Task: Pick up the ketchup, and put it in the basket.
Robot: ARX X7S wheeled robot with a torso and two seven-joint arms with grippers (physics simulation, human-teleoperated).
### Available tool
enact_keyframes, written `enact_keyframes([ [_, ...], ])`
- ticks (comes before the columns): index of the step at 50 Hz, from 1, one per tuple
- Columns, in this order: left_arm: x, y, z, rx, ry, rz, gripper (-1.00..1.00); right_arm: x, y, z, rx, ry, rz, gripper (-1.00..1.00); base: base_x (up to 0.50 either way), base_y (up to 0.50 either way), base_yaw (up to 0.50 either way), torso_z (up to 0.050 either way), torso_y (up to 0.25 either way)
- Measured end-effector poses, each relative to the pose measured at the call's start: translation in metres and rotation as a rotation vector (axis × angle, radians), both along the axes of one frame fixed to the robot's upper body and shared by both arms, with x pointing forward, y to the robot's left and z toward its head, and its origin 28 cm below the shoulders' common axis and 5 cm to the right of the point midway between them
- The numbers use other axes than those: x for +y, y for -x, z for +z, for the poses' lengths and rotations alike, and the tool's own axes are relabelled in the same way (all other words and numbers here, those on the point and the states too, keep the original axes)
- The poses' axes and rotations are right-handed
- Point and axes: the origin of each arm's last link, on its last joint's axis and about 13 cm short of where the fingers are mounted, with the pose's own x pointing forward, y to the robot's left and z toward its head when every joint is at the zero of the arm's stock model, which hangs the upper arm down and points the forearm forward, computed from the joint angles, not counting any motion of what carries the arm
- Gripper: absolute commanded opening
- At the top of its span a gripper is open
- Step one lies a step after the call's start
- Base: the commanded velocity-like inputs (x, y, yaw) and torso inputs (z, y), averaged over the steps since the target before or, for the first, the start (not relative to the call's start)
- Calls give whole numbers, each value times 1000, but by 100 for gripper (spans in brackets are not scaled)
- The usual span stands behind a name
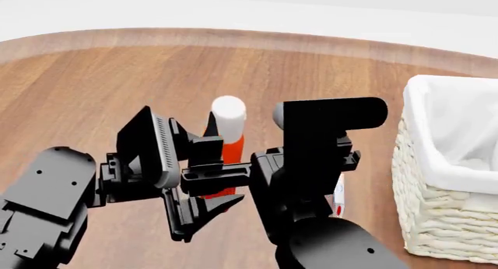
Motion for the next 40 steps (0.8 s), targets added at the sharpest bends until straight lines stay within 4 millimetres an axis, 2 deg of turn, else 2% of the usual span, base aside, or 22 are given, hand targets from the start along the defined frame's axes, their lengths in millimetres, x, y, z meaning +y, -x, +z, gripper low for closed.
enact_keyframes([
  [32, -2, 1, -2, -2, -9, -12, -100, 11, -25, -13, 59, -10, 16, 100, 0, 0, 0, 0, 1],
  [33, -2, 1, -2, -2, -10, -12, -100, 11, -26, -14, 60, -10, 16, -100, 0, 0, 0, 0, 0],
  [40, -2, 1, -3, -2, -17, -9, -100, 13, -26, -14, 64, -21, 31, -100, 0, 0, 0, 0, 0],
])
